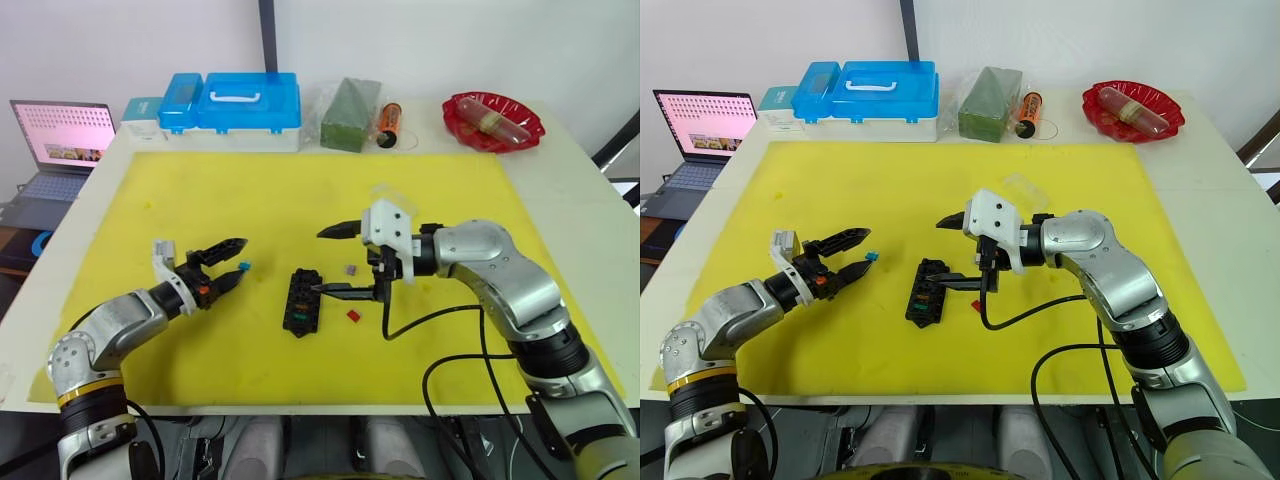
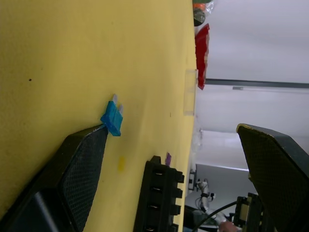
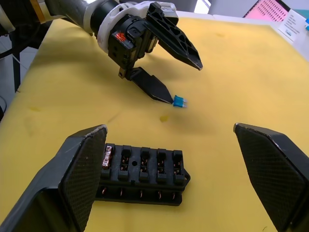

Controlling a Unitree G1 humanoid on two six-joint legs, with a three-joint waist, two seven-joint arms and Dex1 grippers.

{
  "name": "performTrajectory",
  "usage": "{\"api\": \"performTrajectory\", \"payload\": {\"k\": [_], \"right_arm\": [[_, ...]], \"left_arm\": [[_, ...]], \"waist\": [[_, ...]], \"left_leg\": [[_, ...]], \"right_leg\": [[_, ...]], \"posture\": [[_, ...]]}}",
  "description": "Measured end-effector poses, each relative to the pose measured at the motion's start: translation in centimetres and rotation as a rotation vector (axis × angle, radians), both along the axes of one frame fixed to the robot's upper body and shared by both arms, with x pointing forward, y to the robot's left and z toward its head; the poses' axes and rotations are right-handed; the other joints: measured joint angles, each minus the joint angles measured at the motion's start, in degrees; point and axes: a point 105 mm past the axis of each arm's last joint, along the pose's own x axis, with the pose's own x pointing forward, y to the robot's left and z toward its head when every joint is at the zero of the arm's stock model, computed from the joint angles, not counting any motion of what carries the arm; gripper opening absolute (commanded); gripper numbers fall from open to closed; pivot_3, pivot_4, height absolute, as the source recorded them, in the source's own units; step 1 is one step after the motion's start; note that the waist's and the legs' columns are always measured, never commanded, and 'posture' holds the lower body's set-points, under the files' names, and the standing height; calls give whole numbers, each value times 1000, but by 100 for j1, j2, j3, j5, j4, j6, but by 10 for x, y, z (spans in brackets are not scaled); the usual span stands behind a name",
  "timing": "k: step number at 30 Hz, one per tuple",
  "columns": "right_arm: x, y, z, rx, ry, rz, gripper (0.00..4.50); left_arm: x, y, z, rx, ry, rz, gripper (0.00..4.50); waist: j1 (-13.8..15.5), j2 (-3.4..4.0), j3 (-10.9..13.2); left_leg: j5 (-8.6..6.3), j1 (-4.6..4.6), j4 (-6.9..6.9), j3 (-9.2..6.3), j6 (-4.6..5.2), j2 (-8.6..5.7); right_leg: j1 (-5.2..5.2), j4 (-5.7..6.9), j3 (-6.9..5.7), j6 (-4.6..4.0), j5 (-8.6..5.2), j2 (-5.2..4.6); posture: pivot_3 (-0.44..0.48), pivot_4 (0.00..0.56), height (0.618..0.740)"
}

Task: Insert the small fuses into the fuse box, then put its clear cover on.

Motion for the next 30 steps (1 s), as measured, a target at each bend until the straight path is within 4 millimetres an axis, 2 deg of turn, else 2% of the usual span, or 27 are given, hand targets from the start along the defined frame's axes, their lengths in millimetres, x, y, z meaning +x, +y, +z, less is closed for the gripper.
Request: {"api": "performTrajectory", "payload": {"k": [10, 13, 24, 30], "right_arm": [[0, -3, 0, -13, -4, -7, 4480], [-1, -2, 0, -13, -8, -6, 4500], [-1, -2, 0, -15, -1, -12, 4500], [-1, -2, 0, -15, -2, -16, 4500]], "left_arm": [[3, 0, -3, 14, 26, 23, 4500], [4, 1, -6, 25, 45, 45, 3887], [2, 8, -26, 116, 156, 88, 13], [-1, 13, -28, 128, 162, 119, 13]], "waist": [[-2, 1, 0], [-5, 4, -3], [-63, 14, -8], [-163, 38, -22]], "left_leg": [[0, 3, -1, 0, -1, 1], [0, 5, -1, 0, -1, 2], [0, 8, -8, 3, -1, 7], [0, 10, -16, 4, -1, 10]], "right_leg": [[2, 0, 0, 0, 0, -2], [3, 0, 0, 0, -1, -2], [-1, -1, 1, -1, -2, 2], [-4, -2, 3, -1, -3, 4]], "posture": [[0, 150, 740], [0, 150, 740], [0, 150, 740], [0, 150, 740]]}}
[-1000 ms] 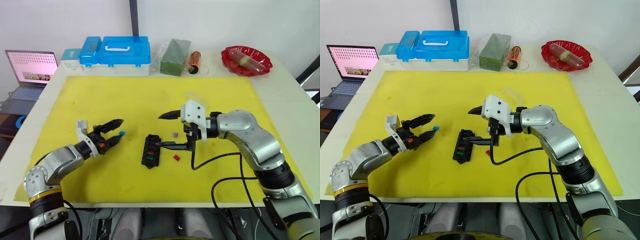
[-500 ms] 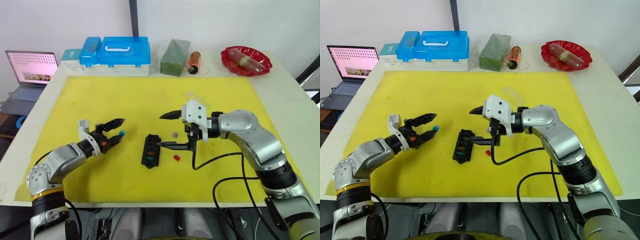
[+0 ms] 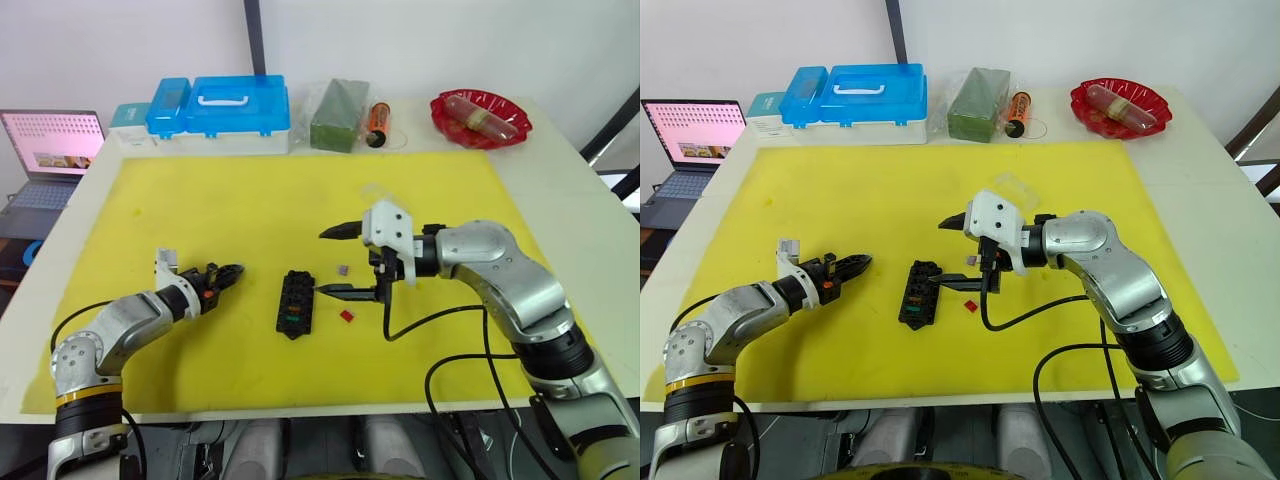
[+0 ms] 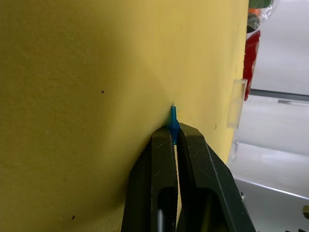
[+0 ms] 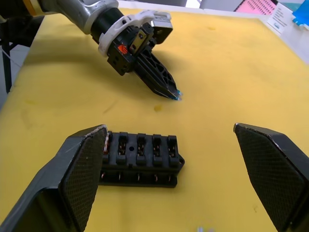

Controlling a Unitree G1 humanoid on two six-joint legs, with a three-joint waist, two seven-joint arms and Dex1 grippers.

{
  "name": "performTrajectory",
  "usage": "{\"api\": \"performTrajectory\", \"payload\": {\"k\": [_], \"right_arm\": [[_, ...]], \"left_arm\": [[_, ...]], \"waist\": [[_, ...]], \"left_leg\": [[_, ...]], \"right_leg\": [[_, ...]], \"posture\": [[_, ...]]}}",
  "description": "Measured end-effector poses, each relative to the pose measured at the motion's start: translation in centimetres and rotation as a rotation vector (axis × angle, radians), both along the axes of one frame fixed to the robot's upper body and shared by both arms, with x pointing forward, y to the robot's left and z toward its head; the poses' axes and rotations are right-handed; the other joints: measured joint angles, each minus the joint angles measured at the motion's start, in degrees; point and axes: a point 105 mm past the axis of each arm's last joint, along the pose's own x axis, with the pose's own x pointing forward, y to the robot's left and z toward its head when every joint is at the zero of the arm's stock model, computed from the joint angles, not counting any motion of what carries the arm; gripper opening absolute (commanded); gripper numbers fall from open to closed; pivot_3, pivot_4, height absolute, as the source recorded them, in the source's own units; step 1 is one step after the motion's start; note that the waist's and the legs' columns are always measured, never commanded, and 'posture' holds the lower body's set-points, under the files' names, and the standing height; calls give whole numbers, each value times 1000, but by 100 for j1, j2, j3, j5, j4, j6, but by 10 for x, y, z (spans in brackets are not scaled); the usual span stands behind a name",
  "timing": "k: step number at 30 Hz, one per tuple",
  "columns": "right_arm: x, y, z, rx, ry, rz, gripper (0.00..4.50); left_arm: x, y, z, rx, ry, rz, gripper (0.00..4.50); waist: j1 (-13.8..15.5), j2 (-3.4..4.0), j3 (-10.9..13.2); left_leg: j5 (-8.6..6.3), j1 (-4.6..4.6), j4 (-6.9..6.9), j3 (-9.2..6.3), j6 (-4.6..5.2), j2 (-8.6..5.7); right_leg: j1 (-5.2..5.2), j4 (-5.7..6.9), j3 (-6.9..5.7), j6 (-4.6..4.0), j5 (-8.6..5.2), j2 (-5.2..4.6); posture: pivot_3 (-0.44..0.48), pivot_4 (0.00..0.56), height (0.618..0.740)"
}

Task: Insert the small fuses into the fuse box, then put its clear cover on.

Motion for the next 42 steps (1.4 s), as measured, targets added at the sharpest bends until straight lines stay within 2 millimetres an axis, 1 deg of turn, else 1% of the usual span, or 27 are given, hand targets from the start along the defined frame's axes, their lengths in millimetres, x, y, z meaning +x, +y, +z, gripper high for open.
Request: {"api": "performTrajectory", "payload": {"k": [6, 8, 9, 10, 11, 12, 13, 14, 15, 16, 17, 18, 19, 20, 21, 24, 26, 27, 28, 30, 33, 35, 37, 40, 42], "right_arm": [[0, 0, 0, 1, -1, -3, 4500], [0, 0, 0, 2, 1, -2, 4500], [-1, 0, -1, 2, 15, 1, 4500], [-2, -1, -2, 1, 30, 6, 4500], [-3, -1, -3, -3, 47, 13, 4500], [-5, -1, -3, -4, 56, 19, 4500], [-7, 0, -2, -1, 65, 35, 4500], [-9, 2, -1, 1, 67, 46, 4500], [-10, 2, 0, 2, 72, 54, 4500], [-10, 2, 1, 1, 76, 58, 4500], [-10, 1, 2, -2, 74, 62, 4500], [-10, -1, 2, -9, 74, 59, 4500], [-10, -3, 1, -16, 77, 57, 4500], [-10, -4, 0, -21, 79, 58, 4500], [-11, -4, 0, -24, 79, 64, 4500], [-14, -4, -2, -35, 88, 76, 4500], [-18, -3, -5, -49, 96, 91, 4500], [-21, -2, -7, -53, 102, 100, 4500], [-23, -3, -8, -56, 109, 103, 4500], [-26, -5, -12, -64, 120, 97, 4500], [-29, -4, -12, -64, 124, 103, 4500], [-30, -4, -12, -66, 126, 103, 4500], [-31, -5, -12, -68, 135, 101, 4500], [-31, -6, -11, -73, 141, 99, 4500], [-30, -5, -9, -73, 133, 101, 4500]], "left_arm": [[-4, -4, 13, -35, -95, -84, 13], [-12, -2, 19, 7, -126, -184, 13], [-18, -1, 24, 39, -141, -276, 13], [-22, 0, 32, 76, -159, -364, 13], [-25, 2, 48, 114, -198, -467, 13], [-26, 2, 62, 136, -240, -524, 13], [-28, 1, 85, 171, -303, -625, 13], [-32, -1, 99, 203, -338, -688, 13], [-35, -3, 107, 244, -356, -756, 13], [-38, -5, 107, 367, -363, -854, 13], [-40, -2, 103, 498, -385, -957, 13], [-43, 1, 101, 594, -440, -1097, 13], [-46, 1, 101, 646, -490, -1232, 13], [-46, 0, 101, 699, -543, -1385, 13], [-47, -1, 99, 743, -572, -1519, 13], [-36, -3, 95, 893, -621, -1757, 13], [-26, -7, 97, 1003, -671, -1897, 13], [-24, -10, 99, 1051, -701, -1974, 13], [-23, -11, 100, 1078, -715, -2036, 13], [-18, -19, 98, 1149, -771, -2217, 13], [-14, -31, 90, 1182, -848, -2445, 13], [-16, -34, 85, 1159, -875, -2546, 13], [-15, -32, 81, 1146, -875, -2597, 13], [-9, -31, 74, 1141, -848, -2649, 13], [-4, -35, 71, 1138, -845, -2662, 13]], "waist": [[15, -6, 4], [6, -22, 13], [2, -35, 21], [-3, -44, 31], [6, -54, 40], [16, -55, 42], [29, -52, 44], [16, -50, 42], [2, -45, 43], [-17, -55, 46], [-31, -52, 48], [-36, -28, 45], [-24, -17, 46], [0, -22, 48], [16, -29, 50], [34, -44, 61], [31, -53, 68], [22, -54, 70], [9, -53, 71], [6, -47, 76], [8, -49, 80], [-8, -47, 82], [-10, -47, 82], [9, -47, 82], [10, -49, 84]], "left_leg": [[0, -8, 1, -1, 0, -3], [0, -14, 1, -4, 0, -1], [0, -15, 0, -3, 0, 0], [0, -22, 2, 0, 0, 0], [2, -33, 4, -3, -1, 1], [5, -49, 7, -13, -4, 1], [6, -61, 10, -12, -7, -1], [8, -77, 9, -9, -9, -1], [8, -81, 8, 5, -9, -3], [11, -97, 6, 11, -14, -3], [25, -105, -1, 14, -40, -2], [39, -96, -21, 39, -66, -3], [43, -93, -34, 46, -71, -4], [47, -95, -45, 41, -75, 3], [33, -99, -52, 33, -50, 14], [27, -107, -55, 16, -39, 23], [25, -114, -49, 10, -34, 23], [17, -118, -38, 14, -20, 21], [9, -121, -25, 15, -5, 19], [-14, -130, 15, 17, 34, 19], [-14, -138, 25, 15, 35, 18], [-14, -136, 26, 15, 35, 18], [-14, -133, 27, 12, 35, 20], [-14, -132, 38, 9, 36, 19], [-14, -132, 49, 9, 36, 19]], "right_leg": [[-5, -2, -2, 0, 0, 5], [-9, -5, -3, -1, 0, 15], [-13, -1, -1, -3, -1, 20], [-17, 1, -5, -4, -2, 27], [-25, 2, -14, -6, -1, 32], [-34, 1, -26, -9, 0, 32], [-43, 3, -28, -8, -1, 30], [-56, 0, -24, -8, 0, 28], [-65, 0, -14, -7, 1, 24], [-88, -1, -11, -7, 1, 26], [-95, -11, -11, -10, 3, 25], [-99, -21, 6, -11, 4, 23], [-100, -21, 9, -11, 3, 23], [-106, -22, 3, -11, 3, 28], [-111, -21, -4, -12, 2, 39], [-118, -13, -12, -10, 1, 47], [-119, -13, -17, -6, 3, 46], [-119, -10, -14, 13, 9, 42], [-118, -8, -12, 18, 9, 41], [-116, 1, -12, 26, 6, 41], [-116, 0, -13, 29, 7, 39], [-116, 3, -12, 30, 8, 38], [-116, 11, -14, 29, 7, 42], [-115, 27, -16, 29, 7, 44], [-110, 29, -16, 30, 7, 44]], "posture": [[0, 150, 740], [0, 150, 740], [0, 150, 740], [0, 150, 740], [0, 150, 740], [0, 150, 740], [0, 150, 740], [0, 150, 740], [0, 150, 740], [0, 150, 740], [0, 150, 740], [0, 150, 740], [0, 150, 740], [0, 150, 740], [0, 150, 740], [0, 150, 740], [0, 150, 740], [0, 150, 740], [0, 150, 740], [0, 150, 740], [0, 150, 740], [0, 150, 740], [0, 150, 740], [0, 150, 740], [0, 150, 740]]}}
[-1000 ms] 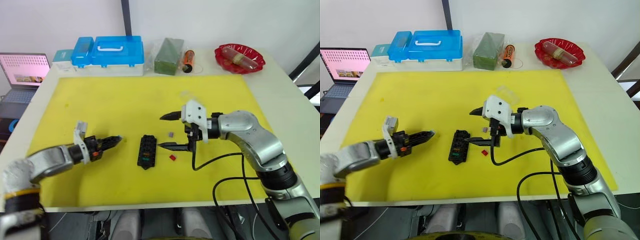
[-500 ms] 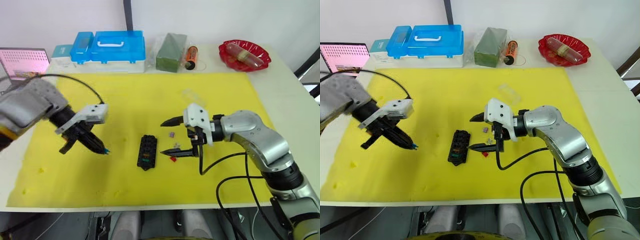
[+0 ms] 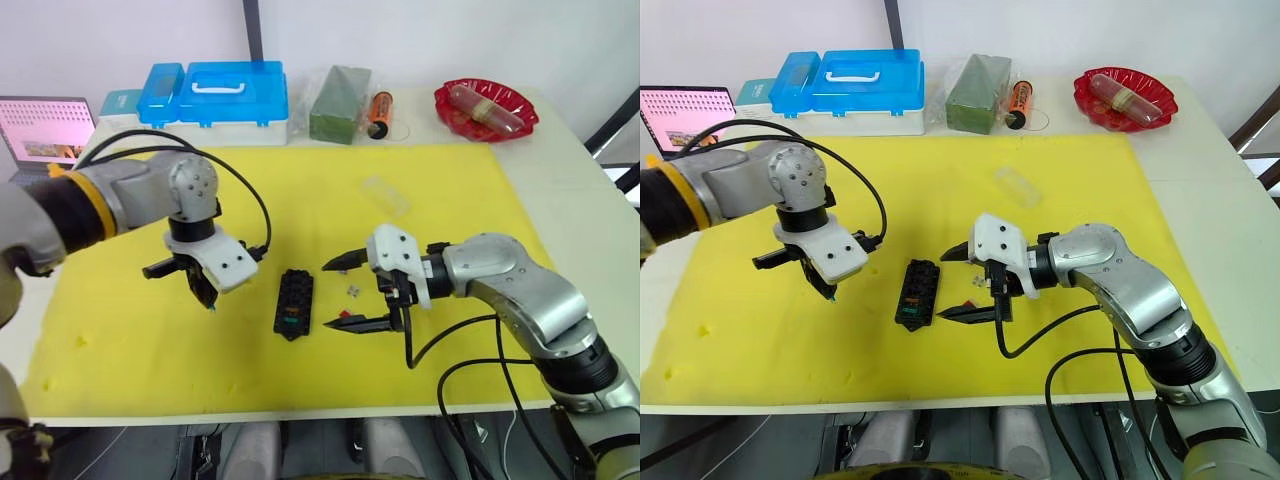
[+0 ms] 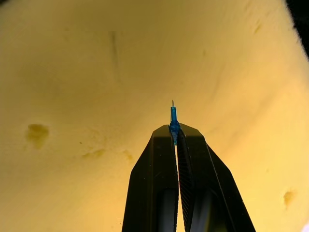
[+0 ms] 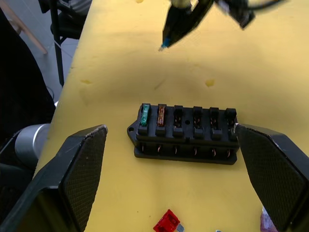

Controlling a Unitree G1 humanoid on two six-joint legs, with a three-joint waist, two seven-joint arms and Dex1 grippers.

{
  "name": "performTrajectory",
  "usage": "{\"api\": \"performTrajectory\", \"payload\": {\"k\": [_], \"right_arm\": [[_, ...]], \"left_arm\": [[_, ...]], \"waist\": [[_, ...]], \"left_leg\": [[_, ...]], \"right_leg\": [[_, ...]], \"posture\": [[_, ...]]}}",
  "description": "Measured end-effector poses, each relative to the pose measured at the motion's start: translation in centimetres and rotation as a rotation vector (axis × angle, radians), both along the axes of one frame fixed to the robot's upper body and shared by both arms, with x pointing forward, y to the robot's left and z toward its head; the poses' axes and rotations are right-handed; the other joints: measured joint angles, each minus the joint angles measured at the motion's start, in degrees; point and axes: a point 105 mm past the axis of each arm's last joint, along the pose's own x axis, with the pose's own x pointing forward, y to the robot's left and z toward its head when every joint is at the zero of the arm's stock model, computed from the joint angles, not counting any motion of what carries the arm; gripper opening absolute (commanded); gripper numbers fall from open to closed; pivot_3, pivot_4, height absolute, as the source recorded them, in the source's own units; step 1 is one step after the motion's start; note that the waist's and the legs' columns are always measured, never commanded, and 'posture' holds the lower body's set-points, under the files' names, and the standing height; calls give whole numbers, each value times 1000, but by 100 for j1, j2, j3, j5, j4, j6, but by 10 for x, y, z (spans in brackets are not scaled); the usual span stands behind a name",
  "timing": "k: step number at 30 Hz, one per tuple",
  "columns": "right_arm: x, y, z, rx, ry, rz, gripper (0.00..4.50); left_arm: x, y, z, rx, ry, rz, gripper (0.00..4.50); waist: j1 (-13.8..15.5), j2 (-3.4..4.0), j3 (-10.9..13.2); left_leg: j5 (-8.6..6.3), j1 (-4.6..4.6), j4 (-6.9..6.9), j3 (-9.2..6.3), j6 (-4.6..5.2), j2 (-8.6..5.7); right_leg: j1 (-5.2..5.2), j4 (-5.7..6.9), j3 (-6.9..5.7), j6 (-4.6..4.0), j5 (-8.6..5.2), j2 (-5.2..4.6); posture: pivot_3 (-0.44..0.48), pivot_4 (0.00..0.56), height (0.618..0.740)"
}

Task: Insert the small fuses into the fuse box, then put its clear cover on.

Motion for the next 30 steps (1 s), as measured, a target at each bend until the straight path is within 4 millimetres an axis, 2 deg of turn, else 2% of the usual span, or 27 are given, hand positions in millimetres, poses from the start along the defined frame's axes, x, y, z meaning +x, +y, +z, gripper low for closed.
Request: {"api": "performTrajectory", "payload": {"k": [8, 11, 18, 22, 27, 30], "right_arm": [[0, 0, 1, 0, -5, 3, 4500], [0, 0, 1, -1, -5, 4, 4500], [0, 0, 1, -4, -1, 10, 4500], [1, -4, -1, -20, 15, 12, 4500], [3, -4, 4, -27, 3, 32, 4500], [4, -5, 5, -29, -3, 40, 4500]], "left_arm": [[13, 3, -19, 44, 2, -19, 13], [15, 2, -22, 48, 1, -42, 691], [18, 4, -23, 20, -18, -45, 3066], [22, -5, -14, -41, -45, -12, 4417], [26, -25, 12, -241, -77, 102, 4466], [23, -21, 23, -335, -75, 206, 4466]], "waist": [[-7, 0, 0], [-4, 0, 0], [21, 0, 0], [98, 0, 0], [85, 0, 0], [-26, 1, 0]], "left_leg": [[0, 8, 8, 0, 0, -1], [0, 9, 9, 0, 0, -1], [0, 13, 49, -6, 0, -2], [0, 14, 67, -8, 1, -3], [-3, 13, 67, -6, 6, -3], [-7, 16, 63, -6, 12, -1]], "right_leg": [[6, 13, 1, 3, 2, 0], [6, 15, 1, 3, 2, 0], [12, 59, 1, 2, 0, -1], [23, 59, -1, 3, 0, -3], [19, 63, -1, 6, -1, -4], [15, 68, -1, 6, -2, -1]], "posture": [[0, 150, 740], [0, 150, 740], [0, 150, 740], [0, 150, 740], [0, 150, 740], [0, 150, 740]]}}
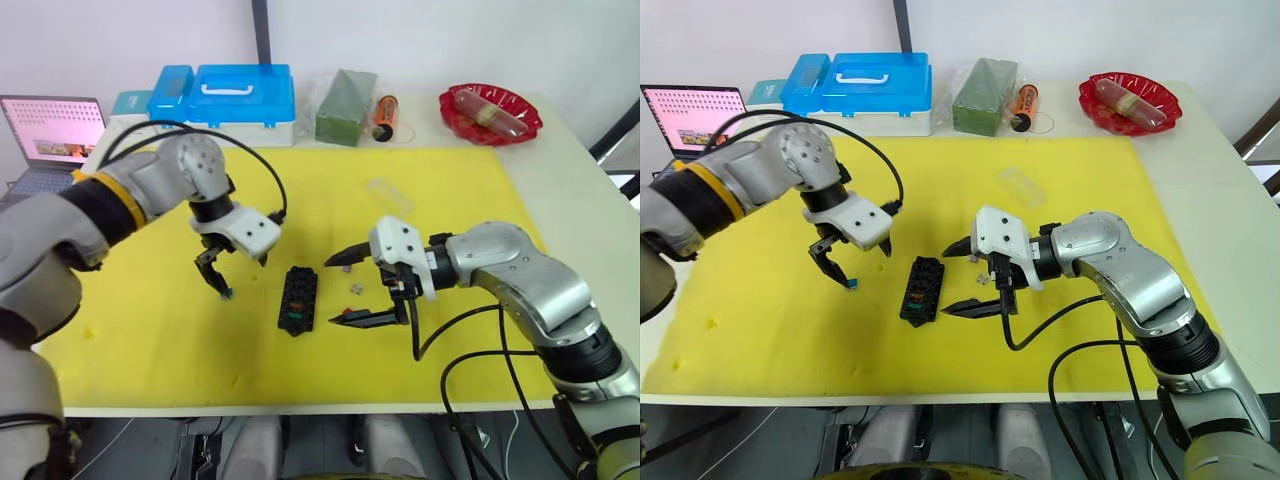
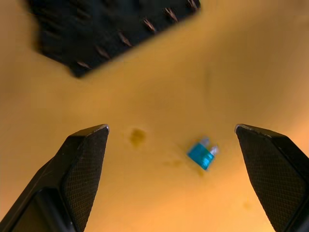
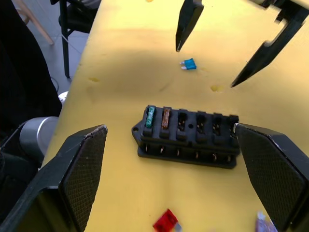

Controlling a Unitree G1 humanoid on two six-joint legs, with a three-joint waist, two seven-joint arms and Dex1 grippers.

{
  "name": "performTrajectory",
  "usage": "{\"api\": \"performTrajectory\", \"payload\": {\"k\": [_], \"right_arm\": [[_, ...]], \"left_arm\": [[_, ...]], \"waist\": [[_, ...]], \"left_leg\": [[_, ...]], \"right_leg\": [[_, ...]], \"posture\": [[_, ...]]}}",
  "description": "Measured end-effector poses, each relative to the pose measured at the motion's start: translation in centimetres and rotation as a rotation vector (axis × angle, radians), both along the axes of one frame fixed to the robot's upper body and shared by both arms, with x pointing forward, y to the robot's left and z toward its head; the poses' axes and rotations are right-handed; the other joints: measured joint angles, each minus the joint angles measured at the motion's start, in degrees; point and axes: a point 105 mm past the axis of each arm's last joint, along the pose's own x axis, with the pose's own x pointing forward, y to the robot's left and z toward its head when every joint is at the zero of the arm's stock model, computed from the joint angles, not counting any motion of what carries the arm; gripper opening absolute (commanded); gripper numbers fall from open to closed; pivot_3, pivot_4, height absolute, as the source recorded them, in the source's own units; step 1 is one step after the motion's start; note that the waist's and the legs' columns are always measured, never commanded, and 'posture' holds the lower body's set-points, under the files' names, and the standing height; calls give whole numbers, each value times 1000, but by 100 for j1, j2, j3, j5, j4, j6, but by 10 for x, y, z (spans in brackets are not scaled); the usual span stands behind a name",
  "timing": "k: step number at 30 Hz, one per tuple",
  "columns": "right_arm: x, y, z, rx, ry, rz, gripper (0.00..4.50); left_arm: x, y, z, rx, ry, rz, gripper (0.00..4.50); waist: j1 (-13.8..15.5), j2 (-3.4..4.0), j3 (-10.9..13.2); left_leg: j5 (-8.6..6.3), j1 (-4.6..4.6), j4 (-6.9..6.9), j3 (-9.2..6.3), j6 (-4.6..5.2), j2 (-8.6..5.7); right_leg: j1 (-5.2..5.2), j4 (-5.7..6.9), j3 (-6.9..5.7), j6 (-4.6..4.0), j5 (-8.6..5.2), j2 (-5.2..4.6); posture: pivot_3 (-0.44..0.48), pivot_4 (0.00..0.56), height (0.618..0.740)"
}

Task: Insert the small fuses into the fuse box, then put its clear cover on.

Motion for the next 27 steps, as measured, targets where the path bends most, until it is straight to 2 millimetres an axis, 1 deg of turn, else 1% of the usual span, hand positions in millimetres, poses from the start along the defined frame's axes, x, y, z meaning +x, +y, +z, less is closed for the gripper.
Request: {"api": "performTrajectory", "payload": {"k": [3, 5, 7, 9, 10, 12, 13, 15, 17, 19, 20, 21, 24, 25, 27], "right_arm": [[3, -3, -1, -6, 10, -9, 4500], [4, -2, 0, -4, 7, -6, 4500], [4, 0, 1, -3, -7, 3, 4500], [4, 3, 0, -8, -29, 16, 4500], [4, 4, -1, -8, -35, 21, 4500], [4, 10, 0, 11, -44, 36, 4500], [5, 14, 1, 27, -57, 47, 4500], [7, 21, 4, 51, -82, 63, 4500], [11, 23, 5, 59, -93, 62, 4500], [12, 27, 6, 68, -102, 74, 4500], [12, 31, 7, 78, -104, 89, 4500], [12, 33, 8, 84, -105, 100, 4500], [15, 35, 8, 94, -104, 114, 4500], [15, 37, 8, 98, -108, 120, 4500], [15, 40, 10, 106, -117, 135, 4500]], "left_arm": [[-4, 7, 6, -105, 30, 131, 4466], [-6, 10, 7, -223, 73, 275, 4466], [-3, 15, 8, -394, 99, 470, 4466], [-1, 27, 5, -560, 119, 695, 4466], [-3, 34, 2, -631, 153, 810, 4466], [-14, 42, 0, -779, 243, 999, 4466], [-20, 45, 2, -876, 292, 1100, 4466], [-32, 56, 7, -1019, 368, 1243, 4466], [-45, 67, 11, -1113, 440, 1369, 4466], [-59, 73, 13, -1180, 499, 1449, 4466], [-70, 77, 9, -1215, 556, 1508, 4466], [-82, 79, 1, -1239, 628, 1562, 4466], [-114, 79, -31, -1264, 808, 1713, 4466], [-122, 78, -38, -1254, 822, 1752, 4466], [-130, 74, -38, -1258, 790, 1762, 4466]], "waist": [[-47, 5, 1], [-56, 6, 2], [-65, 6, 2], [-103, 6, 1], [-123, 6, 1], [-151, 6, 2], [-153, 6, 2], [-155, 6, 1], [-120, 6, 1], [-65, 8, 0], [-52, 11, -2], [-42, 16, -5], [1, 18, -6], [40, 13, -7], [106, 15, -9]], "left_leg": [[-2, 7, -4, 4, 4, 4], [-2, 7, -4, 2, 4, 7], [-2, 9, -2, -3, 4, 10], [-2, 11, -4, -14, 4, 12], [-3, 11, -3, -16, 4, 15], [-3, 10, -5, -16, 4, 25], [-3, 11, -7, -16, 3, 26], [-4, 14, -8, -16, 2, 29], [-3, 15, -8, -19, 0, 28], [-1, 16, -8, -22, -7, 22], [-2, 19, -10, -16, -9, 21], [-2, 23, -14, -8, -9, 17], [-1, 28, -19, 5, -12, 13], [2, 27, -19, -1, -17, 13], [6, 27, -19, -2, -25, 6]], "right_leg": [[-2, 7, 5, -2, -1, 6], [-2, 9, 5, -2, -1, 6], [-2, 11, 8, -1, -1, 5], [-2, 10, 13, -1, -1, 4], [-2, 11, 13, 0, -1, 3], [-4, 10, 16, 0, -1, -2], [-5, 9, 19, 0, -1, -6], [-7, 10, 21, -1, 1, -10], [-6, 10, 21, -3, 2, -15], [-2, 9, 21, -5, 4, -22], [-2, 6, 26, -7, 5, -29], [-2, 6, 32, -7, 5, -50], [-2, 0, 36, -9, 5, -50], [3, -2, 29, -17, 3, -48], [9, -5, 20, -38, -5, -42]], "posture": [[0, 150, 740], [0, 150, 740], [0, 150, 740], [0, 150, 740], [0, 150, 740], [0, 150, 740], [0, 150, 740], [0, 150, 740], [0, 150, 740], [0, 150, 740], [0, 150, 740], [0, 150, 740], [0, 150, 740], [0, 150, 740], [0, 150, 740]]}}
